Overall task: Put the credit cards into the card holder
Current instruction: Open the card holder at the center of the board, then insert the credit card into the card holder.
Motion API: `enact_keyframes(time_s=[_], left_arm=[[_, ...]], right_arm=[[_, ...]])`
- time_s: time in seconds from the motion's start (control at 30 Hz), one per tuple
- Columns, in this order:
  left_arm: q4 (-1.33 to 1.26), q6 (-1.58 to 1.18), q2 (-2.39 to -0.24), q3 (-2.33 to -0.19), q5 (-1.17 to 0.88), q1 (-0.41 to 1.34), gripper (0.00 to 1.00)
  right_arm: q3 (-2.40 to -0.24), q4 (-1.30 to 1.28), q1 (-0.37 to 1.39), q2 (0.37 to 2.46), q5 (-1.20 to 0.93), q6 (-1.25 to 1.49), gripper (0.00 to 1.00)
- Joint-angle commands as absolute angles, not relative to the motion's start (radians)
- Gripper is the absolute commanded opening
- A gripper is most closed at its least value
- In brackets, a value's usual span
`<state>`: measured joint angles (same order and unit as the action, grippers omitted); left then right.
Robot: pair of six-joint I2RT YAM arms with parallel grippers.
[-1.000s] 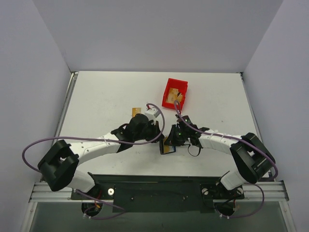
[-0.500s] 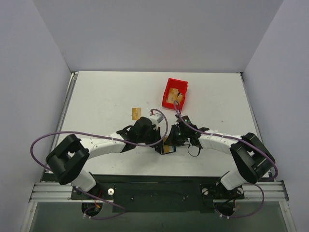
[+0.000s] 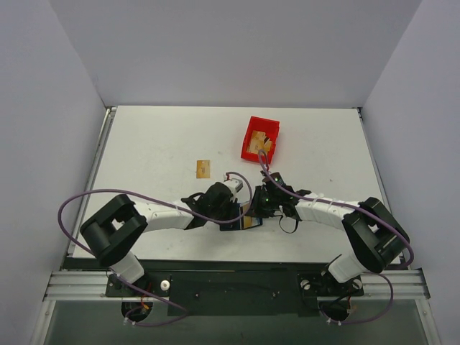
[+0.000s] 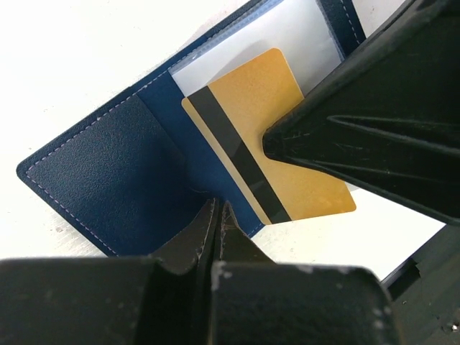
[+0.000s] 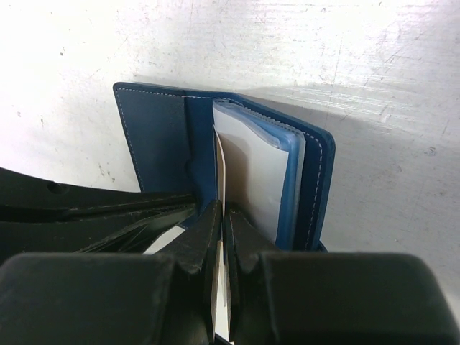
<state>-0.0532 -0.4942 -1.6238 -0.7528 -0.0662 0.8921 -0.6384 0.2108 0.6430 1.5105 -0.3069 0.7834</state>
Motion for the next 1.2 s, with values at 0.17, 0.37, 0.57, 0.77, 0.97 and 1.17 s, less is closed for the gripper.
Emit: enact_keyframes(time_s=[0.17,0.37,0.57,0.77,0.97,1.17], left_arm=[[-0.071,-0.492,-1.681,-0.782,0.009,0.904,0.00],[-0.058,-0.503,-1.700,-0.790,0.008,0.904,0.00],[-0.049,-0.505,-1.703,-0.801,0.012,0.904,0.00],[-0.044,-0.505,-1.698,-0.805,0.002,0.904,0.00],[-0.049,-0.505,-1.707,-0.813,-0.026,0.904,0.00],[-0.054,-0.508,-1.712,-0.815,-0.035,0.904,0.00]], right_arm=[[-0.646,0.081,0.641,1.413,-0.259,0.756,0.00],[-0.650,-0.058,0.614,1.286,-0.209,0.732,0.00],[-0.640,-0.141,0.586,1.244,-0.170,0.696,0.00],[-0.627,-0.132,0.580,1.287,-0.166,0.706,0.00],[-0.640,-0.110,0.581,1.362,-0.163,0.716,0.00],[-0.652,-0.095,0.580,1.437,-0.170,0.732,0.00]])
